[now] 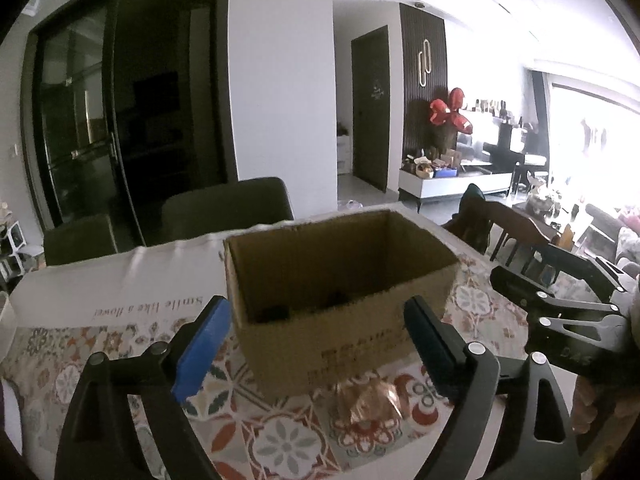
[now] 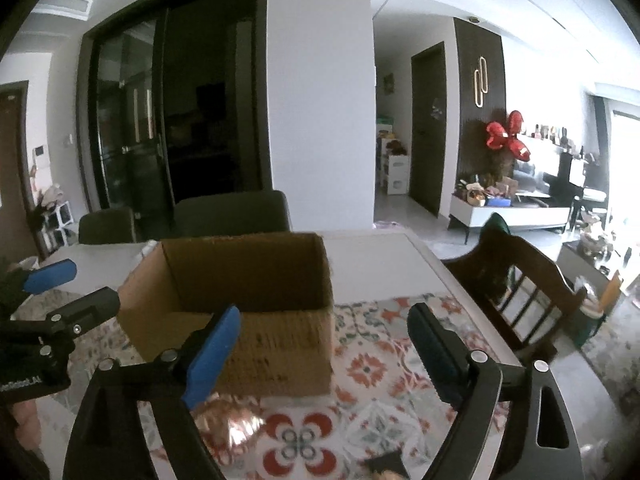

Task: Organize snacks
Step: 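Move both tools back toward the gold biscuit packet and black-gold bar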

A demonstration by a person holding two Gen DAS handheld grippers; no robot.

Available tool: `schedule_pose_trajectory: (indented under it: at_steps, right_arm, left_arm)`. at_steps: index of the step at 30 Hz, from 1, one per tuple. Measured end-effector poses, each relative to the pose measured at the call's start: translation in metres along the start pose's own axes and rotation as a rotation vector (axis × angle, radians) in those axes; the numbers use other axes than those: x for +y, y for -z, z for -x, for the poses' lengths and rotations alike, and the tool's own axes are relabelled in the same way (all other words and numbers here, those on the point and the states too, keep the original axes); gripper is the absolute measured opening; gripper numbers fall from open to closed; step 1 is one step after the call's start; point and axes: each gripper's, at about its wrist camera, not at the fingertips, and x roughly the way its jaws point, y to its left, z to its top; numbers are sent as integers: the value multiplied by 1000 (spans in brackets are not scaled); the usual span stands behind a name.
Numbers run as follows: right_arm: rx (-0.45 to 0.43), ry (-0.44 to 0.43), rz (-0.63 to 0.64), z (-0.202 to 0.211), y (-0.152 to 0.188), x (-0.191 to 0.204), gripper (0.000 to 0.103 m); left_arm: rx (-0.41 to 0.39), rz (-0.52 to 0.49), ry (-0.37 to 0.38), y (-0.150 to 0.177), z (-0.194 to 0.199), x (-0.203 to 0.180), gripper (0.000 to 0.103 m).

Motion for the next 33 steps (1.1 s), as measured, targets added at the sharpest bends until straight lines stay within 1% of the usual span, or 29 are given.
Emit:
schedule_pose_trajectory:
  at_steps: [3,7,9,12,15,17,26,33]
  right_arm:
    - [22,5,-9,7,13,-4,89]
    - [67,23,-42,13,34,-12,89]
    - [87,37,-57,14,46,-17,89]
    - [122,56,-56,16,65,-21,89]
    - [152,73,-63,15,78,-26,89]
    - [170,83,-61,12,85,-28,89]
    - [275,105,-111,-10,112,-40,89]
    - [365,142,-132,-35,135,-49,89]
  left_arm:
    - [22,4,-2,11,2,-5,92]
    - [50,43,-6,31,3,-8,94]
    - [62,44,0,39,2,-12,95]
    - [101,46,0,51,-5,-16,95]
    - [135,54,3,63,-11,-18,95]
    - [154,48,-9,69,-16,-22,95]
    - [206,36,-15,86,-53,-27,95]
    - [258,59,-18,96,-90,-31,95]
